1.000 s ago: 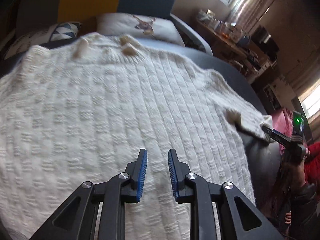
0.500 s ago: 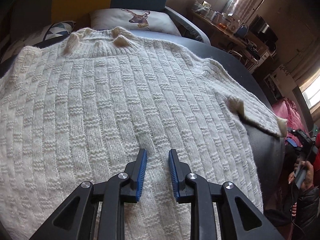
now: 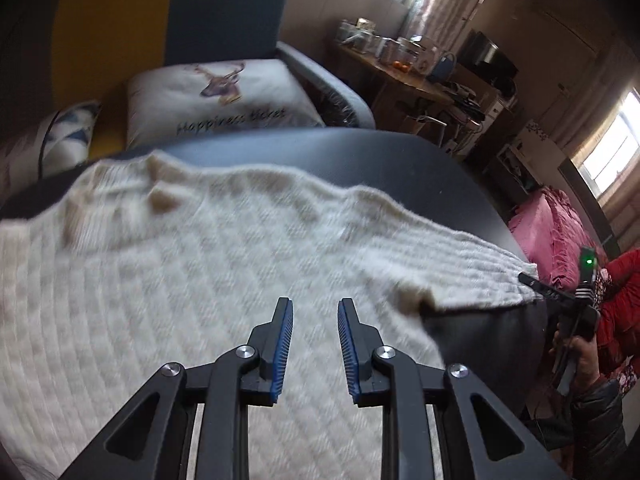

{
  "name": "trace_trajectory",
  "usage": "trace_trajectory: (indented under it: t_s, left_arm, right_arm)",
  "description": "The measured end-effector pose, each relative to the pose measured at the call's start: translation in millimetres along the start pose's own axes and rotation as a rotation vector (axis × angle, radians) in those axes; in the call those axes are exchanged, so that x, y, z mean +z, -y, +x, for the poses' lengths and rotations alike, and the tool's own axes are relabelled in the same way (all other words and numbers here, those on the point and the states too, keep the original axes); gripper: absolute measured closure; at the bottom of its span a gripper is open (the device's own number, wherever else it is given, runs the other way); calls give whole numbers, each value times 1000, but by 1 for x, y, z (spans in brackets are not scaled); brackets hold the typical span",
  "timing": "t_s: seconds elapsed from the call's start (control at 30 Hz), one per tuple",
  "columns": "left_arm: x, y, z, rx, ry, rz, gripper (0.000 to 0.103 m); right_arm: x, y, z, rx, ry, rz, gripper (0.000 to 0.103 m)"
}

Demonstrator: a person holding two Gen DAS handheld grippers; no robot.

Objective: Fold clothes

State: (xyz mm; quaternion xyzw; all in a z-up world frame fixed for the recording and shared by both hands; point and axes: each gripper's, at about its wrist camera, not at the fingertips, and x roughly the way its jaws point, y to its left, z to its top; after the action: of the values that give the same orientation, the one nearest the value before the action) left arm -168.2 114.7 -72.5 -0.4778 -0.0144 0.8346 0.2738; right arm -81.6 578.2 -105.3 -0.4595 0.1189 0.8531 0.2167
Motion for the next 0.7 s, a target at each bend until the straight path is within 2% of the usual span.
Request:
trace_trajectory:
  t_s: [0.03,0.07,0.2,0.3,0.33,0.37,0.43,0.47,0.6,0.7]
  left_arm:
    - [6,5,8,-2,-5,19,80]
    - [13,10,15,-4,-11,37,80]
    - [32,28,52,13,-42,124,80]
    - [44,34,72,24,-51,142,81]
    - [47,36,79,28,-54,148,81]
    - [53,38,85,34,-52,156,81]
    - [60,38,99,50,-56,166,81]
    - [60,37,107,60,-67,164,81]
    - [62,32,140,98,-109,156,80]
    - [58,37,140,126,-98,199,79]
  right_arm:
    - [-1,-4,3,-5,-4,-35,21]
    - [-2,-7,5,-11,-4,-64,16]
    - [0,-10,7,-32,7,-104,19]
    - [3,-17,1,-79,3,-193,53]
    - [4,-19,0,-114,-10,-234,71]
    - [4,-18,-1,-166,-32,-270,75]
    - [1,-8,-2,-228,-67,-287,75]
    - [-1,-2,-4,-237,-63,-268,70]
    - [-6,9,-11,-246,-38,-233,63]
    - [-4,11,-16,-238,-38,-218,61]
